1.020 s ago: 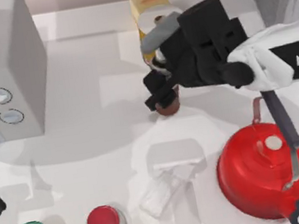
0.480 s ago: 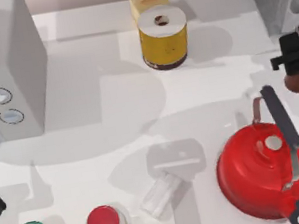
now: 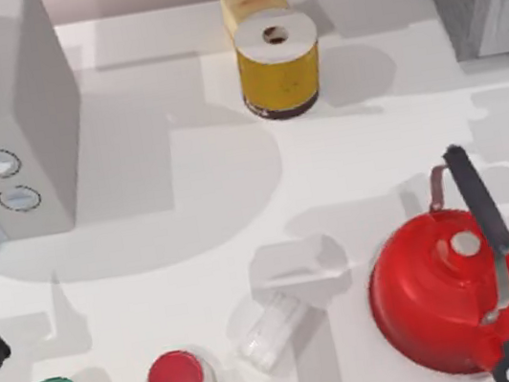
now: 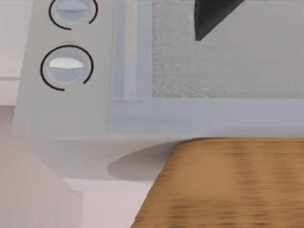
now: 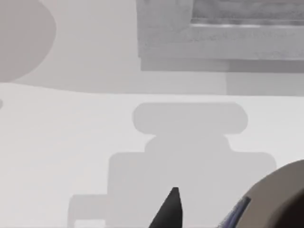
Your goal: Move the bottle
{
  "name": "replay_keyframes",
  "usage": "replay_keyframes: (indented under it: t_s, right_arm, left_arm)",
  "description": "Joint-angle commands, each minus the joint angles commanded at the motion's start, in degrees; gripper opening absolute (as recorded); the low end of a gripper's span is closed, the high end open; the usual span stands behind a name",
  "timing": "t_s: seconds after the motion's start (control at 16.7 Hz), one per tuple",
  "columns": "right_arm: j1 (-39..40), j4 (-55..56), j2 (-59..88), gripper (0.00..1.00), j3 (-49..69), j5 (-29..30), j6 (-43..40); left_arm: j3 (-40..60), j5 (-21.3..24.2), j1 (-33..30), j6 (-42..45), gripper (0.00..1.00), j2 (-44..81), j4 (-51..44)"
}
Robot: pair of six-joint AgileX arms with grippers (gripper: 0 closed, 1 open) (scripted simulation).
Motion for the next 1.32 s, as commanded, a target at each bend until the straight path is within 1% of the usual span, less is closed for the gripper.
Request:
replay_keyframes:
  t_s: [0.18, 0.6, 0.9, 1.32]
  right_arm:
    - [-0.1, 2.0, 2.0, 0.0, 0.0, 0.0, 0.0]
    - [-0.7, 14.1, 13.2, 0.0, -0.7, -0.1, -0.1]
    - [-0.8, 15.6, 14.5, 0.0, -0.9, -0.1, -0.2]
    - [-0.8, 15.6, 14.5, 0.53, -0.9, -0.1, -0.2]
  left_arm:
    - [0.0, 0.0, 0.0, 0.0, 1.0, 0.0, 0.0]
    - [0.0, 0.0, 0.0, 0.0, 1.0, 0.0, 0.0]
    - [0.0, 0.0, 0.0, 0.0, 1.0, 0.0, 0.0]
    - [0.0, 0.0, 0.0, 0.0, 1.0, 0.0, 0.0]
